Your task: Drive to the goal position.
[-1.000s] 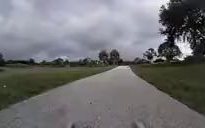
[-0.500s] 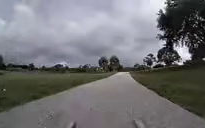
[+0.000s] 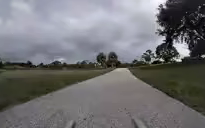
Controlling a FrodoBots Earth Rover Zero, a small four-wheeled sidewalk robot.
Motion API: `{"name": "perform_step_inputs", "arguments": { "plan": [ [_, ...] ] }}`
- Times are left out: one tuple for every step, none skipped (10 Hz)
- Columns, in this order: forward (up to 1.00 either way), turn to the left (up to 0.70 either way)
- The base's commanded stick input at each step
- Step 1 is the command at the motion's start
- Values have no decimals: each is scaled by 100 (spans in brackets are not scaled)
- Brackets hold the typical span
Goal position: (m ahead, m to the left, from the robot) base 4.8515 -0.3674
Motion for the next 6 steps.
{"name": "perform_step_inputs", "arguments": {
  "plan": [
    [70, 0],
    [70, 0],
    [70, 0],
    [70, 0],
    [70, 0],
    [70, 0]
  ]
}}
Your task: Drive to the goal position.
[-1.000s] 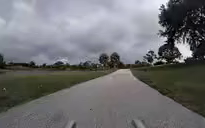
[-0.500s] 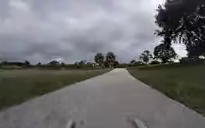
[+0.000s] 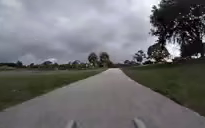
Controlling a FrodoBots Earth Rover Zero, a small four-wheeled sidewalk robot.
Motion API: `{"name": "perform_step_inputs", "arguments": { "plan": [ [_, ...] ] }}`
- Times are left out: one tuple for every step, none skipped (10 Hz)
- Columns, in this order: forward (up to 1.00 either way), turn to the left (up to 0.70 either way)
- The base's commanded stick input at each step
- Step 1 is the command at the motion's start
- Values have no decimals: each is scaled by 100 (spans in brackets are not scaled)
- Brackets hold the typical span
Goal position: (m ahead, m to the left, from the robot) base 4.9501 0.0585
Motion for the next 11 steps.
{"name": "perform_step_inputs", "arguments": {
  "plan": [
    [70, -7],
    [70, -13],
    [70, -20],
    [70, -26],
    [70, -33],
    [70, -33],
    [70, -20],
    [70, -8],
    [70, 0],
    [70, 0],
    [70, 0]
  ]
}}
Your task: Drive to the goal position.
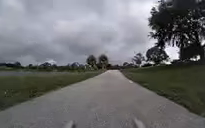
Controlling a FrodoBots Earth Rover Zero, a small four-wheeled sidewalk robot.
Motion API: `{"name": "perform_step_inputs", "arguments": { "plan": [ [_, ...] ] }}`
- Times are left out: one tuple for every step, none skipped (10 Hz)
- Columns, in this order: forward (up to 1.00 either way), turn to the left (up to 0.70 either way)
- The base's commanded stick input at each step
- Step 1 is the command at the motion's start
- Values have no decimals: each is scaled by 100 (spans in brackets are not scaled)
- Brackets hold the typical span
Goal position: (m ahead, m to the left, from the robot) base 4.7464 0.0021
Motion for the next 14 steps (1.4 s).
{"name": "perform_step_inputs", "arguments": {
  "plan": [
    [70, 0],
    [70, -3],
    [70, -7],
    [70, -11],
    [70, -15],
    [70, -19],
    [70, -24],
    [70, -28],
    [70, -32],
    [70, -34],
    [70, -34],
    [70, -34],
    [70, -35],
    [70, -35]
  ]
}}
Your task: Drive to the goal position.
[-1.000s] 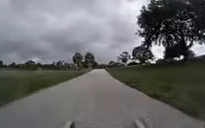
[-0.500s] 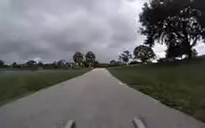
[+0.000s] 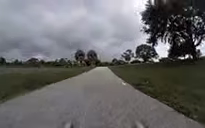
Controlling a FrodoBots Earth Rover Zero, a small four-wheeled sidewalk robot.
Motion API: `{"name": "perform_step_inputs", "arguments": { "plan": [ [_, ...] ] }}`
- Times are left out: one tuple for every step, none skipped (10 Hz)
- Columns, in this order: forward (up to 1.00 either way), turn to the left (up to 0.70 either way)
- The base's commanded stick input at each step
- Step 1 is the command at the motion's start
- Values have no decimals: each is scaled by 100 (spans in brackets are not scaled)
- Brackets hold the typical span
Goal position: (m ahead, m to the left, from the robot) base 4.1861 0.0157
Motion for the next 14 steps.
{"name": "perform_step_inputs", "arguments": {
  "plan": [
    [70, -32],
    [70, -7],
    [70, 0],
    [70, 0],
    [70, 0],
    [70, 0],
    [70, 0],
    [70, 0],
    [70, -1],
    [70, -1],
    [70, -2],
    [70, -3],
    [70, -3],
    [70, -4]
  ]
}}
